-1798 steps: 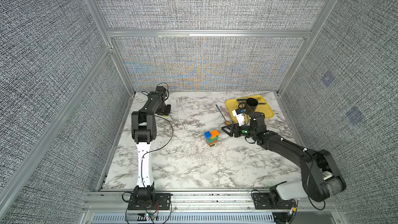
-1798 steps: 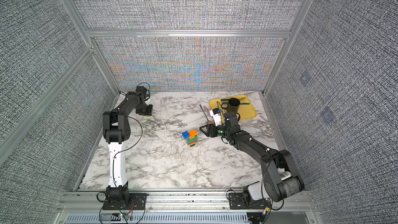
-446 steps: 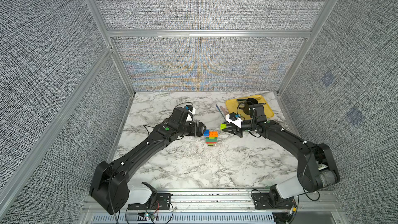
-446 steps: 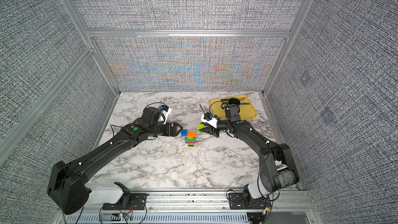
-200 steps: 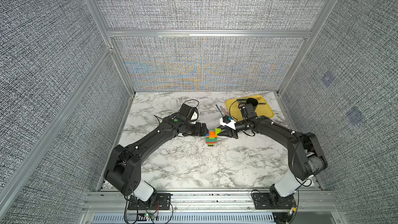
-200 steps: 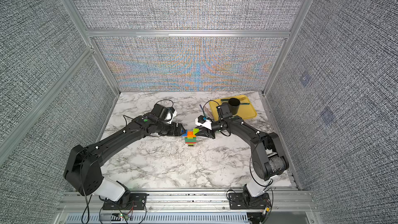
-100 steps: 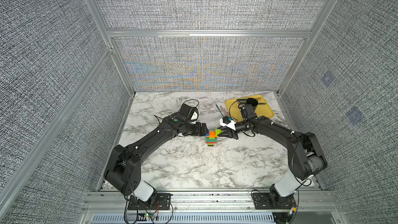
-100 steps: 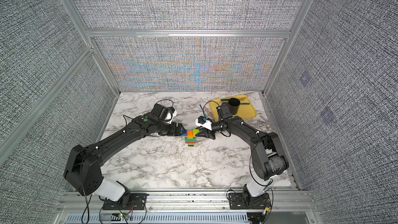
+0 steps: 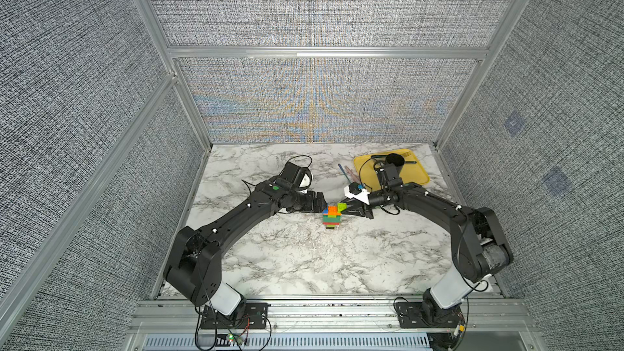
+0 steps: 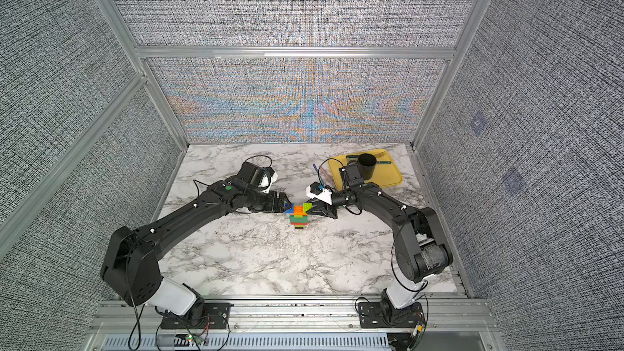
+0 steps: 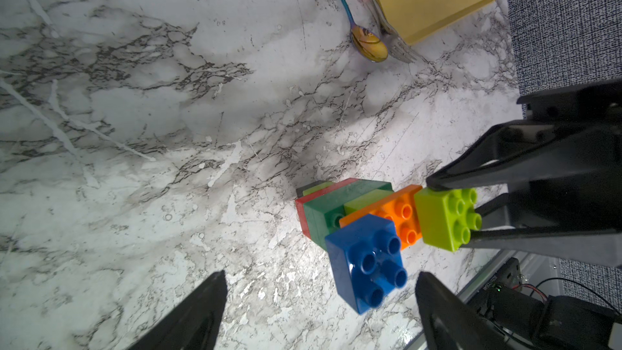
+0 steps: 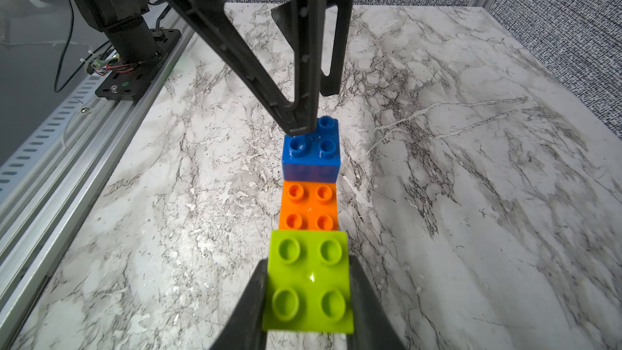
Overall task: Assemble a carrot with lego
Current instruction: Assemble the lego brick with the lego brick.
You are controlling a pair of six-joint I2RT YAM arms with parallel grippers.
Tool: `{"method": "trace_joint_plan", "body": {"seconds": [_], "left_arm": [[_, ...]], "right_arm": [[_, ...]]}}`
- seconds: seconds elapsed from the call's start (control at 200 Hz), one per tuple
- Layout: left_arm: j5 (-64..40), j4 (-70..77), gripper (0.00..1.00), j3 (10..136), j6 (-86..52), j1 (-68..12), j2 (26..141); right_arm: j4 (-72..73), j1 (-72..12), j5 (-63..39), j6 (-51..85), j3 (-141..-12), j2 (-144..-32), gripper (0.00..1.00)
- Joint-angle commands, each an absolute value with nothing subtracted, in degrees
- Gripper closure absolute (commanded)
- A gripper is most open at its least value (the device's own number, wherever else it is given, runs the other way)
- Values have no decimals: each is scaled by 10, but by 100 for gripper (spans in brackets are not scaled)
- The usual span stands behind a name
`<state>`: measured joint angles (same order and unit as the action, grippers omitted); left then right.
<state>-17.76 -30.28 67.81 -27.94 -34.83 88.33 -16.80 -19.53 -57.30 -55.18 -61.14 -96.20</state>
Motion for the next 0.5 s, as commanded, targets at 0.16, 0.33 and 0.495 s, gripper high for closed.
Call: {"method": "trace_joint_plan", "body": {"seconds": [0.16,0.33,0.495], "left_arm": [[-178,-294,9,684,-283,-348,890],[-172,-289,9,683,-283,-348,897],[-169,-287,9,681,-282,-347,903]], "right_arm": [[-166,-199,-563,-541,-606,-958,89],[-166,-200,-557,-537,-607,-957,90],[-164,-201,-553,-532,-603,-954,89]]}}
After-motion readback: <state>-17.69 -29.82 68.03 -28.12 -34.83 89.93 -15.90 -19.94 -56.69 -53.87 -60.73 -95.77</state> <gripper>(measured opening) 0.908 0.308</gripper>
